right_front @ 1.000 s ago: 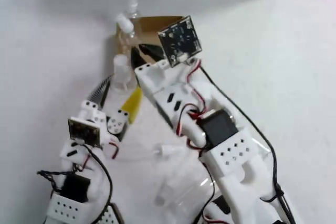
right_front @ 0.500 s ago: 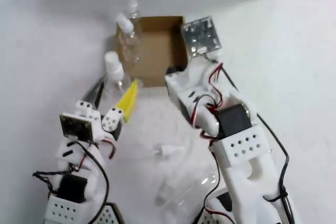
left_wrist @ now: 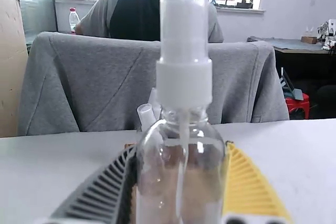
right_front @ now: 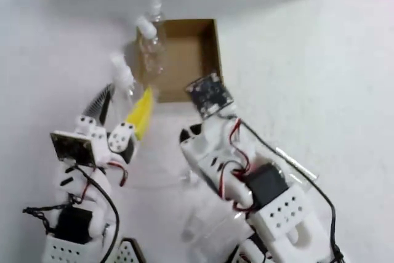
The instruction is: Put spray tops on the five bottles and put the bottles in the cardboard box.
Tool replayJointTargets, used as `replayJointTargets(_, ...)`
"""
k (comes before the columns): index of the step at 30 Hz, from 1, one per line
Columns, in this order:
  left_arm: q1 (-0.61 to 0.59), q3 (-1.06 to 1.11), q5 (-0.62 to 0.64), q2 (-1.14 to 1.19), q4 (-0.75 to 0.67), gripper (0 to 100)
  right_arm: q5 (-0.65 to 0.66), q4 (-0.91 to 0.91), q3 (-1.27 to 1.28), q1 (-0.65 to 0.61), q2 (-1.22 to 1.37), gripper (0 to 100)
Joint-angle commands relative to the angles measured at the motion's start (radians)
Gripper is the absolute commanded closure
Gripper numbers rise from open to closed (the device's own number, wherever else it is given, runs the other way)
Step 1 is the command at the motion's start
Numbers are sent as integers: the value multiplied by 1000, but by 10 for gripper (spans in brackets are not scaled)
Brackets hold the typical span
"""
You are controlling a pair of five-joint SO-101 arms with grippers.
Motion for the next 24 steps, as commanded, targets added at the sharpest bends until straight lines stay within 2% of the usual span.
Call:
replayJointTargets(1,-15,-216,12,288,-2,980,-8,-31,37,-96,-65,985)
replayJointTargets(3,-27,-287,17,400,-3,980,-8,-77,77,-133,-96,985)
replayJointTargets(6,-58,-358,117,487,-5,980,-8,-177,167,-202,-140,985)
replayJointTargets(11,-64,-387,235,552,-34,980,-9,-470,382,-266,-205,985)
replayJointTargets(17,-51,-278,241,559,-207,980,-9,-754,560,-297,-282,985)
replayJointTargets(24,44,-219,236,558,-224,980,-9,-978,671,-351,-309,985)
